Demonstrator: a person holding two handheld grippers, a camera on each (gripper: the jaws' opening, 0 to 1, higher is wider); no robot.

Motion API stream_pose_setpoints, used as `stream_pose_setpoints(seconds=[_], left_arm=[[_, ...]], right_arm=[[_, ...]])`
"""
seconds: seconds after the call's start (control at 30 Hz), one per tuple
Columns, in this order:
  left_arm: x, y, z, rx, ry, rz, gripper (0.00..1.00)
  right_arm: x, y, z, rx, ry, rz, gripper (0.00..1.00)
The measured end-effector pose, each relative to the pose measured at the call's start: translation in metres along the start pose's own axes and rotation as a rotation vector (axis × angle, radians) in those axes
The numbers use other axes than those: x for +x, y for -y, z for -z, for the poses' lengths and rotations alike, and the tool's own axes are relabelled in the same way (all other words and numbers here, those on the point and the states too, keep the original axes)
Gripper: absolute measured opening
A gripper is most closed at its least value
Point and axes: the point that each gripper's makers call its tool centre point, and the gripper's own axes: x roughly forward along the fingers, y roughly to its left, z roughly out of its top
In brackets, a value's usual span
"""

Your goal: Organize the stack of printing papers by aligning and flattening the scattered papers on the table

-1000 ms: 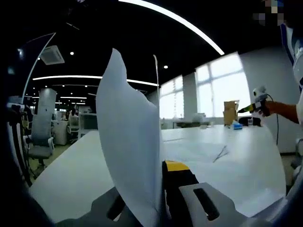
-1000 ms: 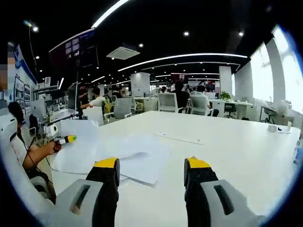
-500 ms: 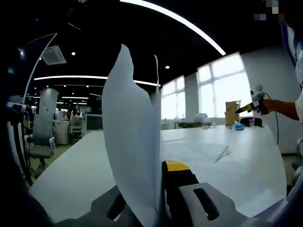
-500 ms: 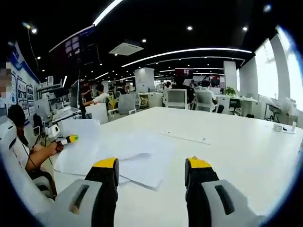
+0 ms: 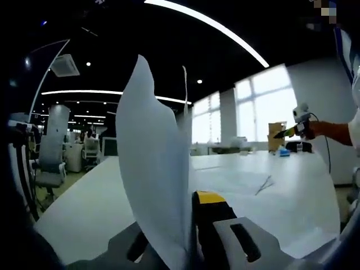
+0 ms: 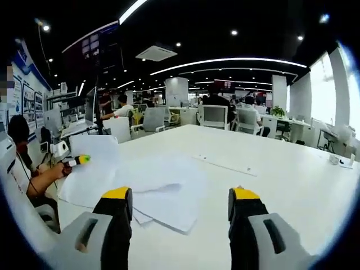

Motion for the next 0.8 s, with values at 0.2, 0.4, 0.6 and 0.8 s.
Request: stream_pose_setpoints(seconds=[0.2,0.4,0.6,0.8], left_arm=[[0.000,0.001,0.000,-0.002,-0.003,0.000,0.07],[0.000,0.001,0.000,-0.003,-0.002,0.000,0.07],[0.000,0.001,0.000,-0.003,-0.003,-0.002,0.07],[0.000,0.001,0.000,0.000,-0.003,-0.001,0.07]], right_arm=[[0.001,0.002,-0.011,-0.057,0.046,0.025,0.84],[-0.003,0.004,-0.019,-0.037,0.069,0.034,0.79],[-0.003,0.002,-0.010,-0.068,0.021,0.029,0.70],[-0.004,0.003,-0.008,-0.124,0.000,0.058,0.68]])
